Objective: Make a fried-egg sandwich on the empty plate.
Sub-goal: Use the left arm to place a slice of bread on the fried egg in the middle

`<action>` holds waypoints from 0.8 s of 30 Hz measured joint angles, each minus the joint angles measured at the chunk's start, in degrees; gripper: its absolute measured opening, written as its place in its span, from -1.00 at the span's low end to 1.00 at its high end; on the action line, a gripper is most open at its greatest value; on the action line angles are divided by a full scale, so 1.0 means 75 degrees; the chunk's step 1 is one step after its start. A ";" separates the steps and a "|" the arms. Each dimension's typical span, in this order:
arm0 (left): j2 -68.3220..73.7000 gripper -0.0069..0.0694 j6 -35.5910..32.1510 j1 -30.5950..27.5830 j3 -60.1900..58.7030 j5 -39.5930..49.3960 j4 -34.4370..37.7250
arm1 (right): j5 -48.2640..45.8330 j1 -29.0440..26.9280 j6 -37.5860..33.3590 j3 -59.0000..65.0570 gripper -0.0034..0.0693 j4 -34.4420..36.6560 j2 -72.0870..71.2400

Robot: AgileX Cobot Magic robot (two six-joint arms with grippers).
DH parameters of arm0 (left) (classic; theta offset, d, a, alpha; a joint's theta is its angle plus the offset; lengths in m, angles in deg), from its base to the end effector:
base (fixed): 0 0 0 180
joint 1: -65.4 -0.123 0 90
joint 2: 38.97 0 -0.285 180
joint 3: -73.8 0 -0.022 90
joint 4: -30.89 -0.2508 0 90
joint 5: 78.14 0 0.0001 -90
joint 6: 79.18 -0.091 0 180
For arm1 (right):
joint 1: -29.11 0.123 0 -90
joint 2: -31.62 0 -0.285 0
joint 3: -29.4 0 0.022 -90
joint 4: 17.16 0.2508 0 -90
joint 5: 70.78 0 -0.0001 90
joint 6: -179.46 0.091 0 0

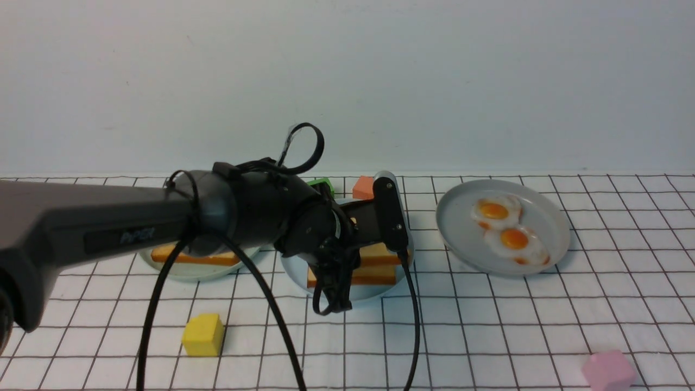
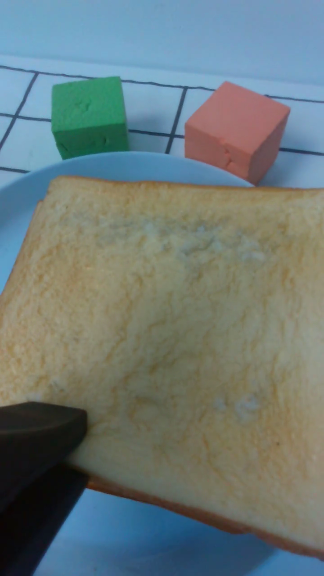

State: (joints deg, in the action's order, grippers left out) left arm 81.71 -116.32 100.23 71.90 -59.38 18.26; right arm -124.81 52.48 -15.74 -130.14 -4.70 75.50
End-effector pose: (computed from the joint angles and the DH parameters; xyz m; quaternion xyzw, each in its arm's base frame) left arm 0.3531 -0.2379 0.1811 0.6211 0.7081 0.0745 0.3276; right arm 0.0767 0.0505 0.4072 -0.2728 0.8091 0.1441 0.5002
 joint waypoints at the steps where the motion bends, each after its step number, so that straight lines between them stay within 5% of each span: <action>1: 0.0000 -0.67 0.0000 0.0000 0.0000 0.0008 -0.0035 | -0.0027 0.0000 0.0000 0.0000 -0.85 0.0007 0.0000; 13: 0.0000 -0.42 0.0253 0.0000 0.0000 0.0328 -0.0095 | -0.0091 0.0000 0.0000 0.0000 -0.84 0.0020 0.0000; 24: -0.0057 0.13 0.0570 0.0000 0.0000 0.0473 -0.0102 | -0.0091 0.0000 0.0000 0.0000 -0.82 0.0020 0.0000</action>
State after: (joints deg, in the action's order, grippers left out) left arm 81.29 -112.04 100.23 71.90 -55.83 17.50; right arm -125.49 52.48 -15.74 -130.14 -4.55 75.50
